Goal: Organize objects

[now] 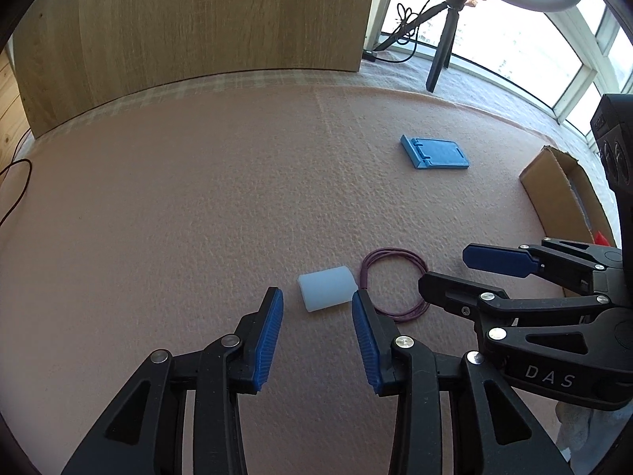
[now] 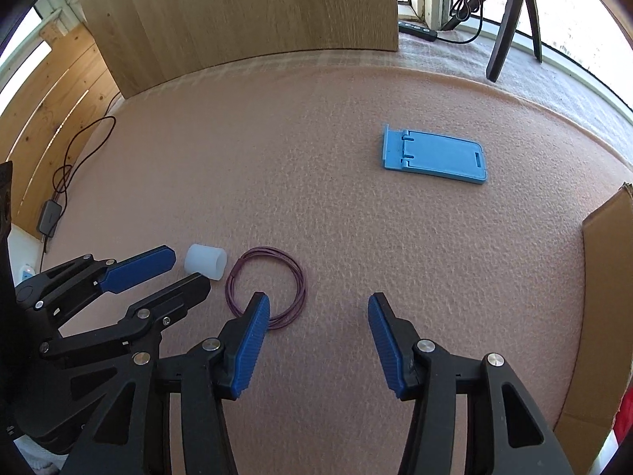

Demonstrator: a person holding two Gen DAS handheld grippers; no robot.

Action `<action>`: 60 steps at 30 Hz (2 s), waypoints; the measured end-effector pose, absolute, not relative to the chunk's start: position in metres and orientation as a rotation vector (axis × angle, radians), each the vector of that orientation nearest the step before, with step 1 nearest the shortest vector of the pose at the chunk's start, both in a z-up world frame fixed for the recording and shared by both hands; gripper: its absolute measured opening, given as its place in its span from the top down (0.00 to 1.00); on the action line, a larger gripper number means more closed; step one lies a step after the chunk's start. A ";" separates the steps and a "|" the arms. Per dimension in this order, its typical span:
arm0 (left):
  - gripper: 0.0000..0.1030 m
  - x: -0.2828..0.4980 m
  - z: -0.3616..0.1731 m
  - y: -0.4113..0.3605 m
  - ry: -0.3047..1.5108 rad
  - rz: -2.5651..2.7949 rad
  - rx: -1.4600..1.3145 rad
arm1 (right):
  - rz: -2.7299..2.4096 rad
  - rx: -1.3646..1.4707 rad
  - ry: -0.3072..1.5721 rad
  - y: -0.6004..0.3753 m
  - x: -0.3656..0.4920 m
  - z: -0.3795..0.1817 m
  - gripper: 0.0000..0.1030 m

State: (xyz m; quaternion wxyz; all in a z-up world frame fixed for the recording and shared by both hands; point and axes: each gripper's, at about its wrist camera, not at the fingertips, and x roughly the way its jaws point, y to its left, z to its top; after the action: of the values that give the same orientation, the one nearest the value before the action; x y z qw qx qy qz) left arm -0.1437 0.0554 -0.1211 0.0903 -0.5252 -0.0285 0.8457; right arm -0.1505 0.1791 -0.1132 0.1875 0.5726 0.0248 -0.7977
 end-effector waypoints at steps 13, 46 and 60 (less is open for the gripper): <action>0.71 -0.150 -0.127 0.056 -0.018 2.502 -1.560 | -2.258 1.549 0.356 0.157 -0.153 -0.120 0.71; 0.96 -0.120 -0.088 0.039 -0.216 2.527 -1.463 | -2.437 1.358 0.016 0.248 -0.119 -0.046 0.97; 0.96 -0.114 -0.032 0.122 -0.096 2.477 -1.276 | -2.575 1.275 -0.081 0.328 -0.087 0.000 0.97</action>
State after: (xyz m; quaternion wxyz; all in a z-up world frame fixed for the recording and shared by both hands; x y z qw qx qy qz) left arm -0.1141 0.1218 -0.0320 0.1760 -0.4506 -0.0338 0.8745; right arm -0.0869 0.3283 -0.0003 0.1332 0.4395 -0.0279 -0.8879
